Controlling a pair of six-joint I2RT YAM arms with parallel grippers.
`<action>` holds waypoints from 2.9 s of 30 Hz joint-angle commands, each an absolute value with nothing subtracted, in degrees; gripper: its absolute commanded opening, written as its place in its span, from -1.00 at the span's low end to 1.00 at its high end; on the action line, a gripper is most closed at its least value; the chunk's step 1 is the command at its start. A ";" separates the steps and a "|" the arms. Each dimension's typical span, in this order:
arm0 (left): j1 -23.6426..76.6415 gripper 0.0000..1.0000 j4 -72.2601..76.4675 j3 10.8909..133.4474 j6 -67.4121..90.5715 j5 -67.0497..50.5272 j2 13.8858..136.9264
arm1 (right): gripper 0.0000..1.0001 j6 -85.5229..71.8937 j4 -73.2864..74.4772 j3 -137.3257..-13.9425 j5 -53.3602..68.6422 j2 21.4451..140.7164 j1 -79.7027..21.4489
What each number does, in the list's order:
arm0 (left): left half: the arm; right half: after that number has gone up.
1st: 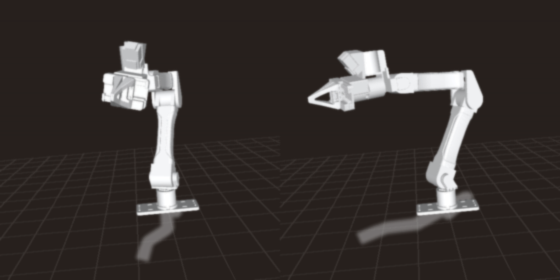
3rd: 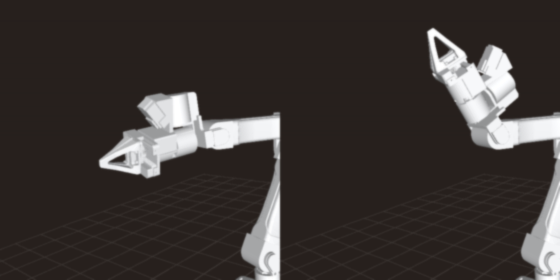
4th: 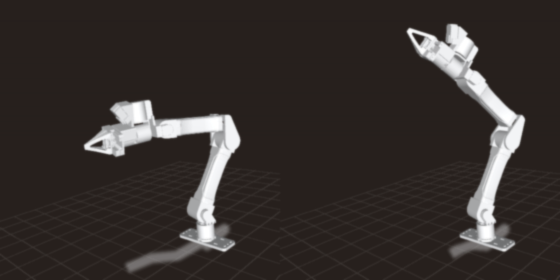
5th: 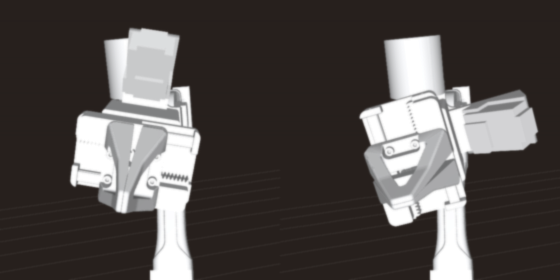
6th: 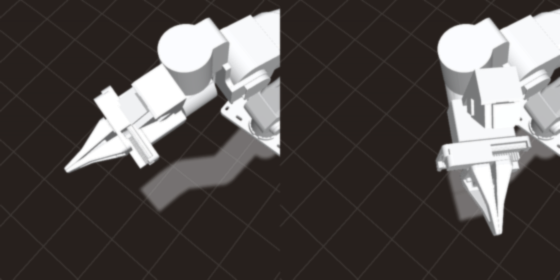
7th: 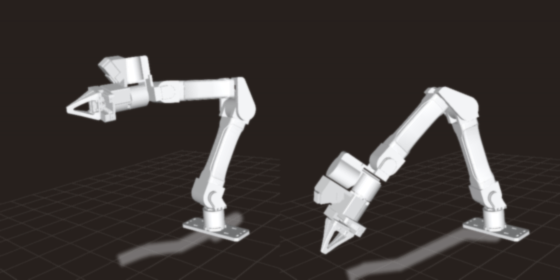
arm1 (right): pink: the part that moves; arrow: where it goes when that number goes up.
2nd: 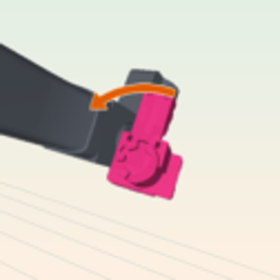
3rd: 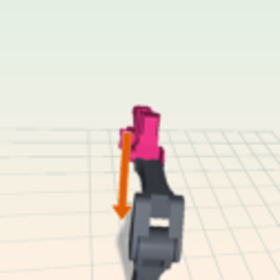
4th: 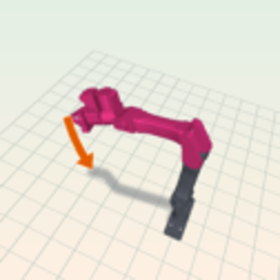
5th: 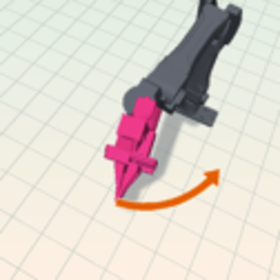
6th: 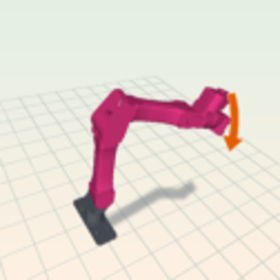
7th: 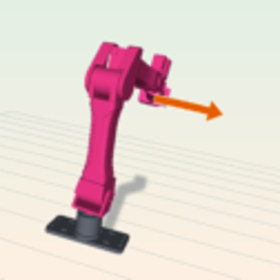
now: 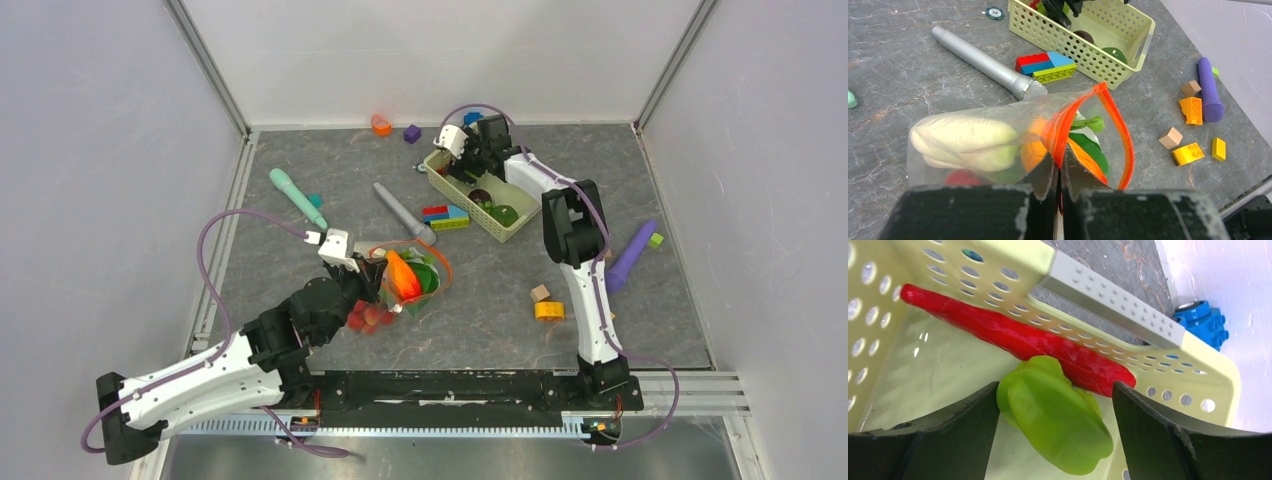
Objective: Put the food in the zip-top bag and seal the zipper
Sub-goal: Pick up the fake fruit from the bin, then place the fake fruit in the zipper food storage bag.
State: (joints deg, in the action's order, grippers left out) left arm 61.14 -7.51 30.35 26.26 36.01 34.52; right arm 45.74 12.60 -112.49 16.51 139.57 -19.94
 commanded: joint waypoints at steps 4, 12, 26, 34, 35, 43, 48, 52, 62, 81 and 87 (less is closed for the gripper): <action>61.01 -0.89 -3.86 30.32 24.25 38.50 34.46 | 0.62 37.62 8.48 -111.71 11.80 138.34 -17.77; 60.94 -0.90 -3.90 30.31 24.70 38.15 34.25 | 0.01 31.70 8.12 -108.48 11.68 134.03 -17.23; 61.04 -0.91 -5.25 31.16 26.25 36.66 34.48 | -0.92 23.17 -0.03 -95.15 11.40 116.59 -17.31; 60.98 -0.92 -7.26 32.56 28.96 33.79 34.46 | -0.95 12.97 -10.81 -77.72 13.65 97.83 -17.40; 60.92 -0.92 -7.58 32.95 29.43 33.31 34.49 | -0.96 11.36 -12.78 -75.26 15.36 95.27 -17.47; 60.98 -0.92 -11.99 35.78 31.94 30.06 34.81 | -0.96 -5.05 -30.36 -48.46 18.84 73.85 -24.64; 61.01 -0.92 -16.47 38.63 33.75 29.11 36.00 | -0.96 -11.58 -39.37 -32.52 17.29 60.42 -34.66; 60.95 -0.94 -22.06 42.78 36.74 27.91 39.06 | -0.96 -16.97 -45.07 -24.33 16.53 52.99 -41.37; 61.14 -0.95 -34.89 59.66 41.84 17.39 53.90 | -0.96 -16.94 -40.30 -21.48 9.61 47.09 -53.54; 64.63 -0.96 -36.48 74.29 39.34 0.26 68.50 | -0.79 -10.13 -19.19 -26.29 -38.77 51.86 -65.61; 64.65 -0.96 -34.18 71.54 39.70 2.02 65.80 | -0.44 -9.50 -17.40 -29.62 -40.80 55.64 -69.17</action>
